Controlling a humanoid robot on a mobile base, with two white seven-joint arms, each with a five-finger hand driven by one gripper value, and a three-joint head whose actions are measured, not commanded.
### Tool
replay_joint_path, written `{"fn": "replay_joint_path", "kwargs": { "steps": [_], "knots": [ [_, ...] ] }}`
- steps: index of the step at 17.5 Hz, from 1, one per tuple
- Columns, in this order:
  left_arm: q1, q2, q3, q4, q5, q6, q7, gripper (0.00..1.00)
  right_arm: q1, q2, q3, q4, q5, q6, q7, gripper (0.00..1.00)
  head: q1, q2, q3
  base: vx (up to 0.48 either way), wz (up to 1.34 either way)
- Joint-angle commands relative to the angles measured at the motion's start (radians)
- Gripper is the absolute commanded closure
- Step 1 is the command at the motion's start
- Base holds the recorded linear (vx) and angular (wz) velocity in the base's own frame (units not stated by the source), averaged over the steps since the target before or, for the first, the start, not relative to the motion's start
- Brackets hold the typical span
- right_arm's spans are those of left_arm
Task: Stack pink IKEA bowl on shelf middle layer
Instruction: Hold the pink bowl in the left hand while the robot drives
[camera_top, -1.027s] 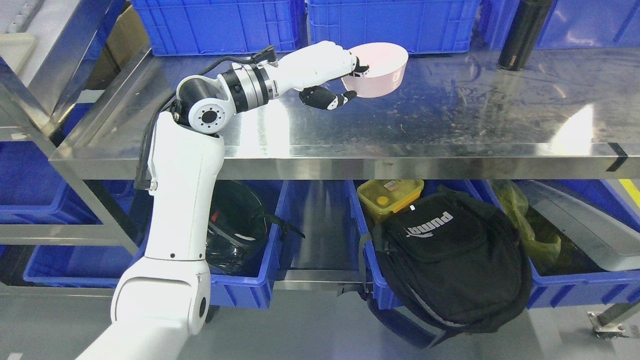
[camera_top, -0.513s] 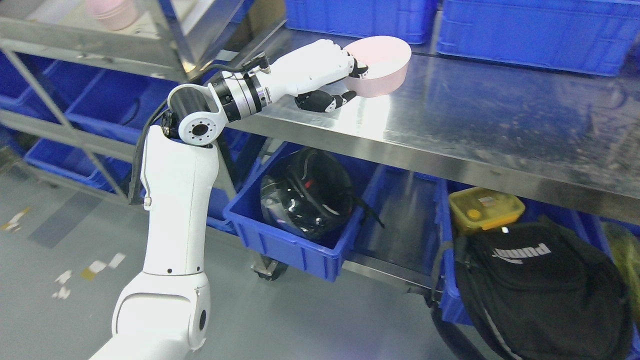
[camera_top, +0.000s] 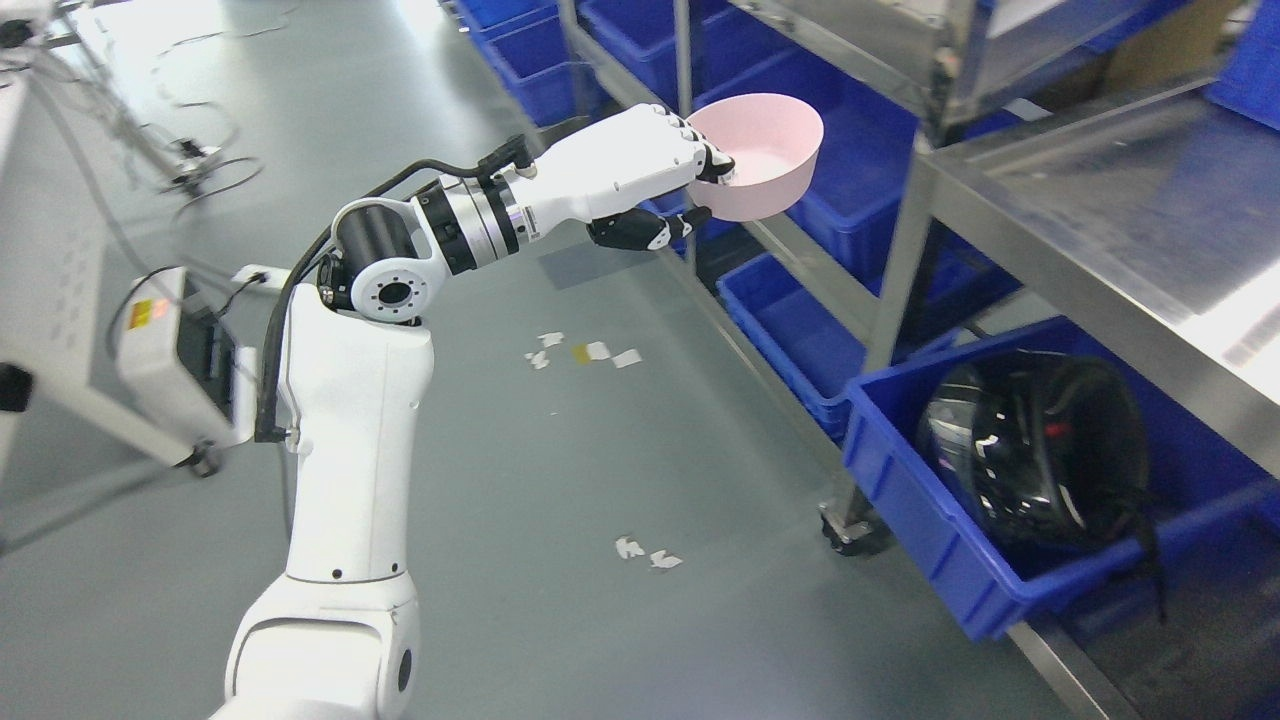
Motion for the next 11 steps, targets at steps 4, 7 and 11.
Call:
{"fn": "replay_joint_path", "kwargs": {
  "steps": [4,7,11],
  "knots": [
    [0.122,0.017,-0.122,-0.078,0.033,0.000,0.015,0.98,0.022,-0.017,0.000,-0.017,0.000,-0.005,0.000,0.00,0.0000,0.000,0.000,-0.013,0.95],
    [0.150,0.017,-0.119,-0.100,0.033,0.000,0.015,0.98,0.022,-0.017,0.000,-0.017,0.000,-0.005,0.000,0.00,0.0000,0.000,0.000,0.023,0.37],
    [0.156,0.017,-0.112,-0.105,0.033,0.000,0.015,0.97,0.022,-0.017,0.000,-0.017,0.000,-0.005,0.000,0.00,0.0000,0.000,0.000,0.079,0.15]
  ]
}}
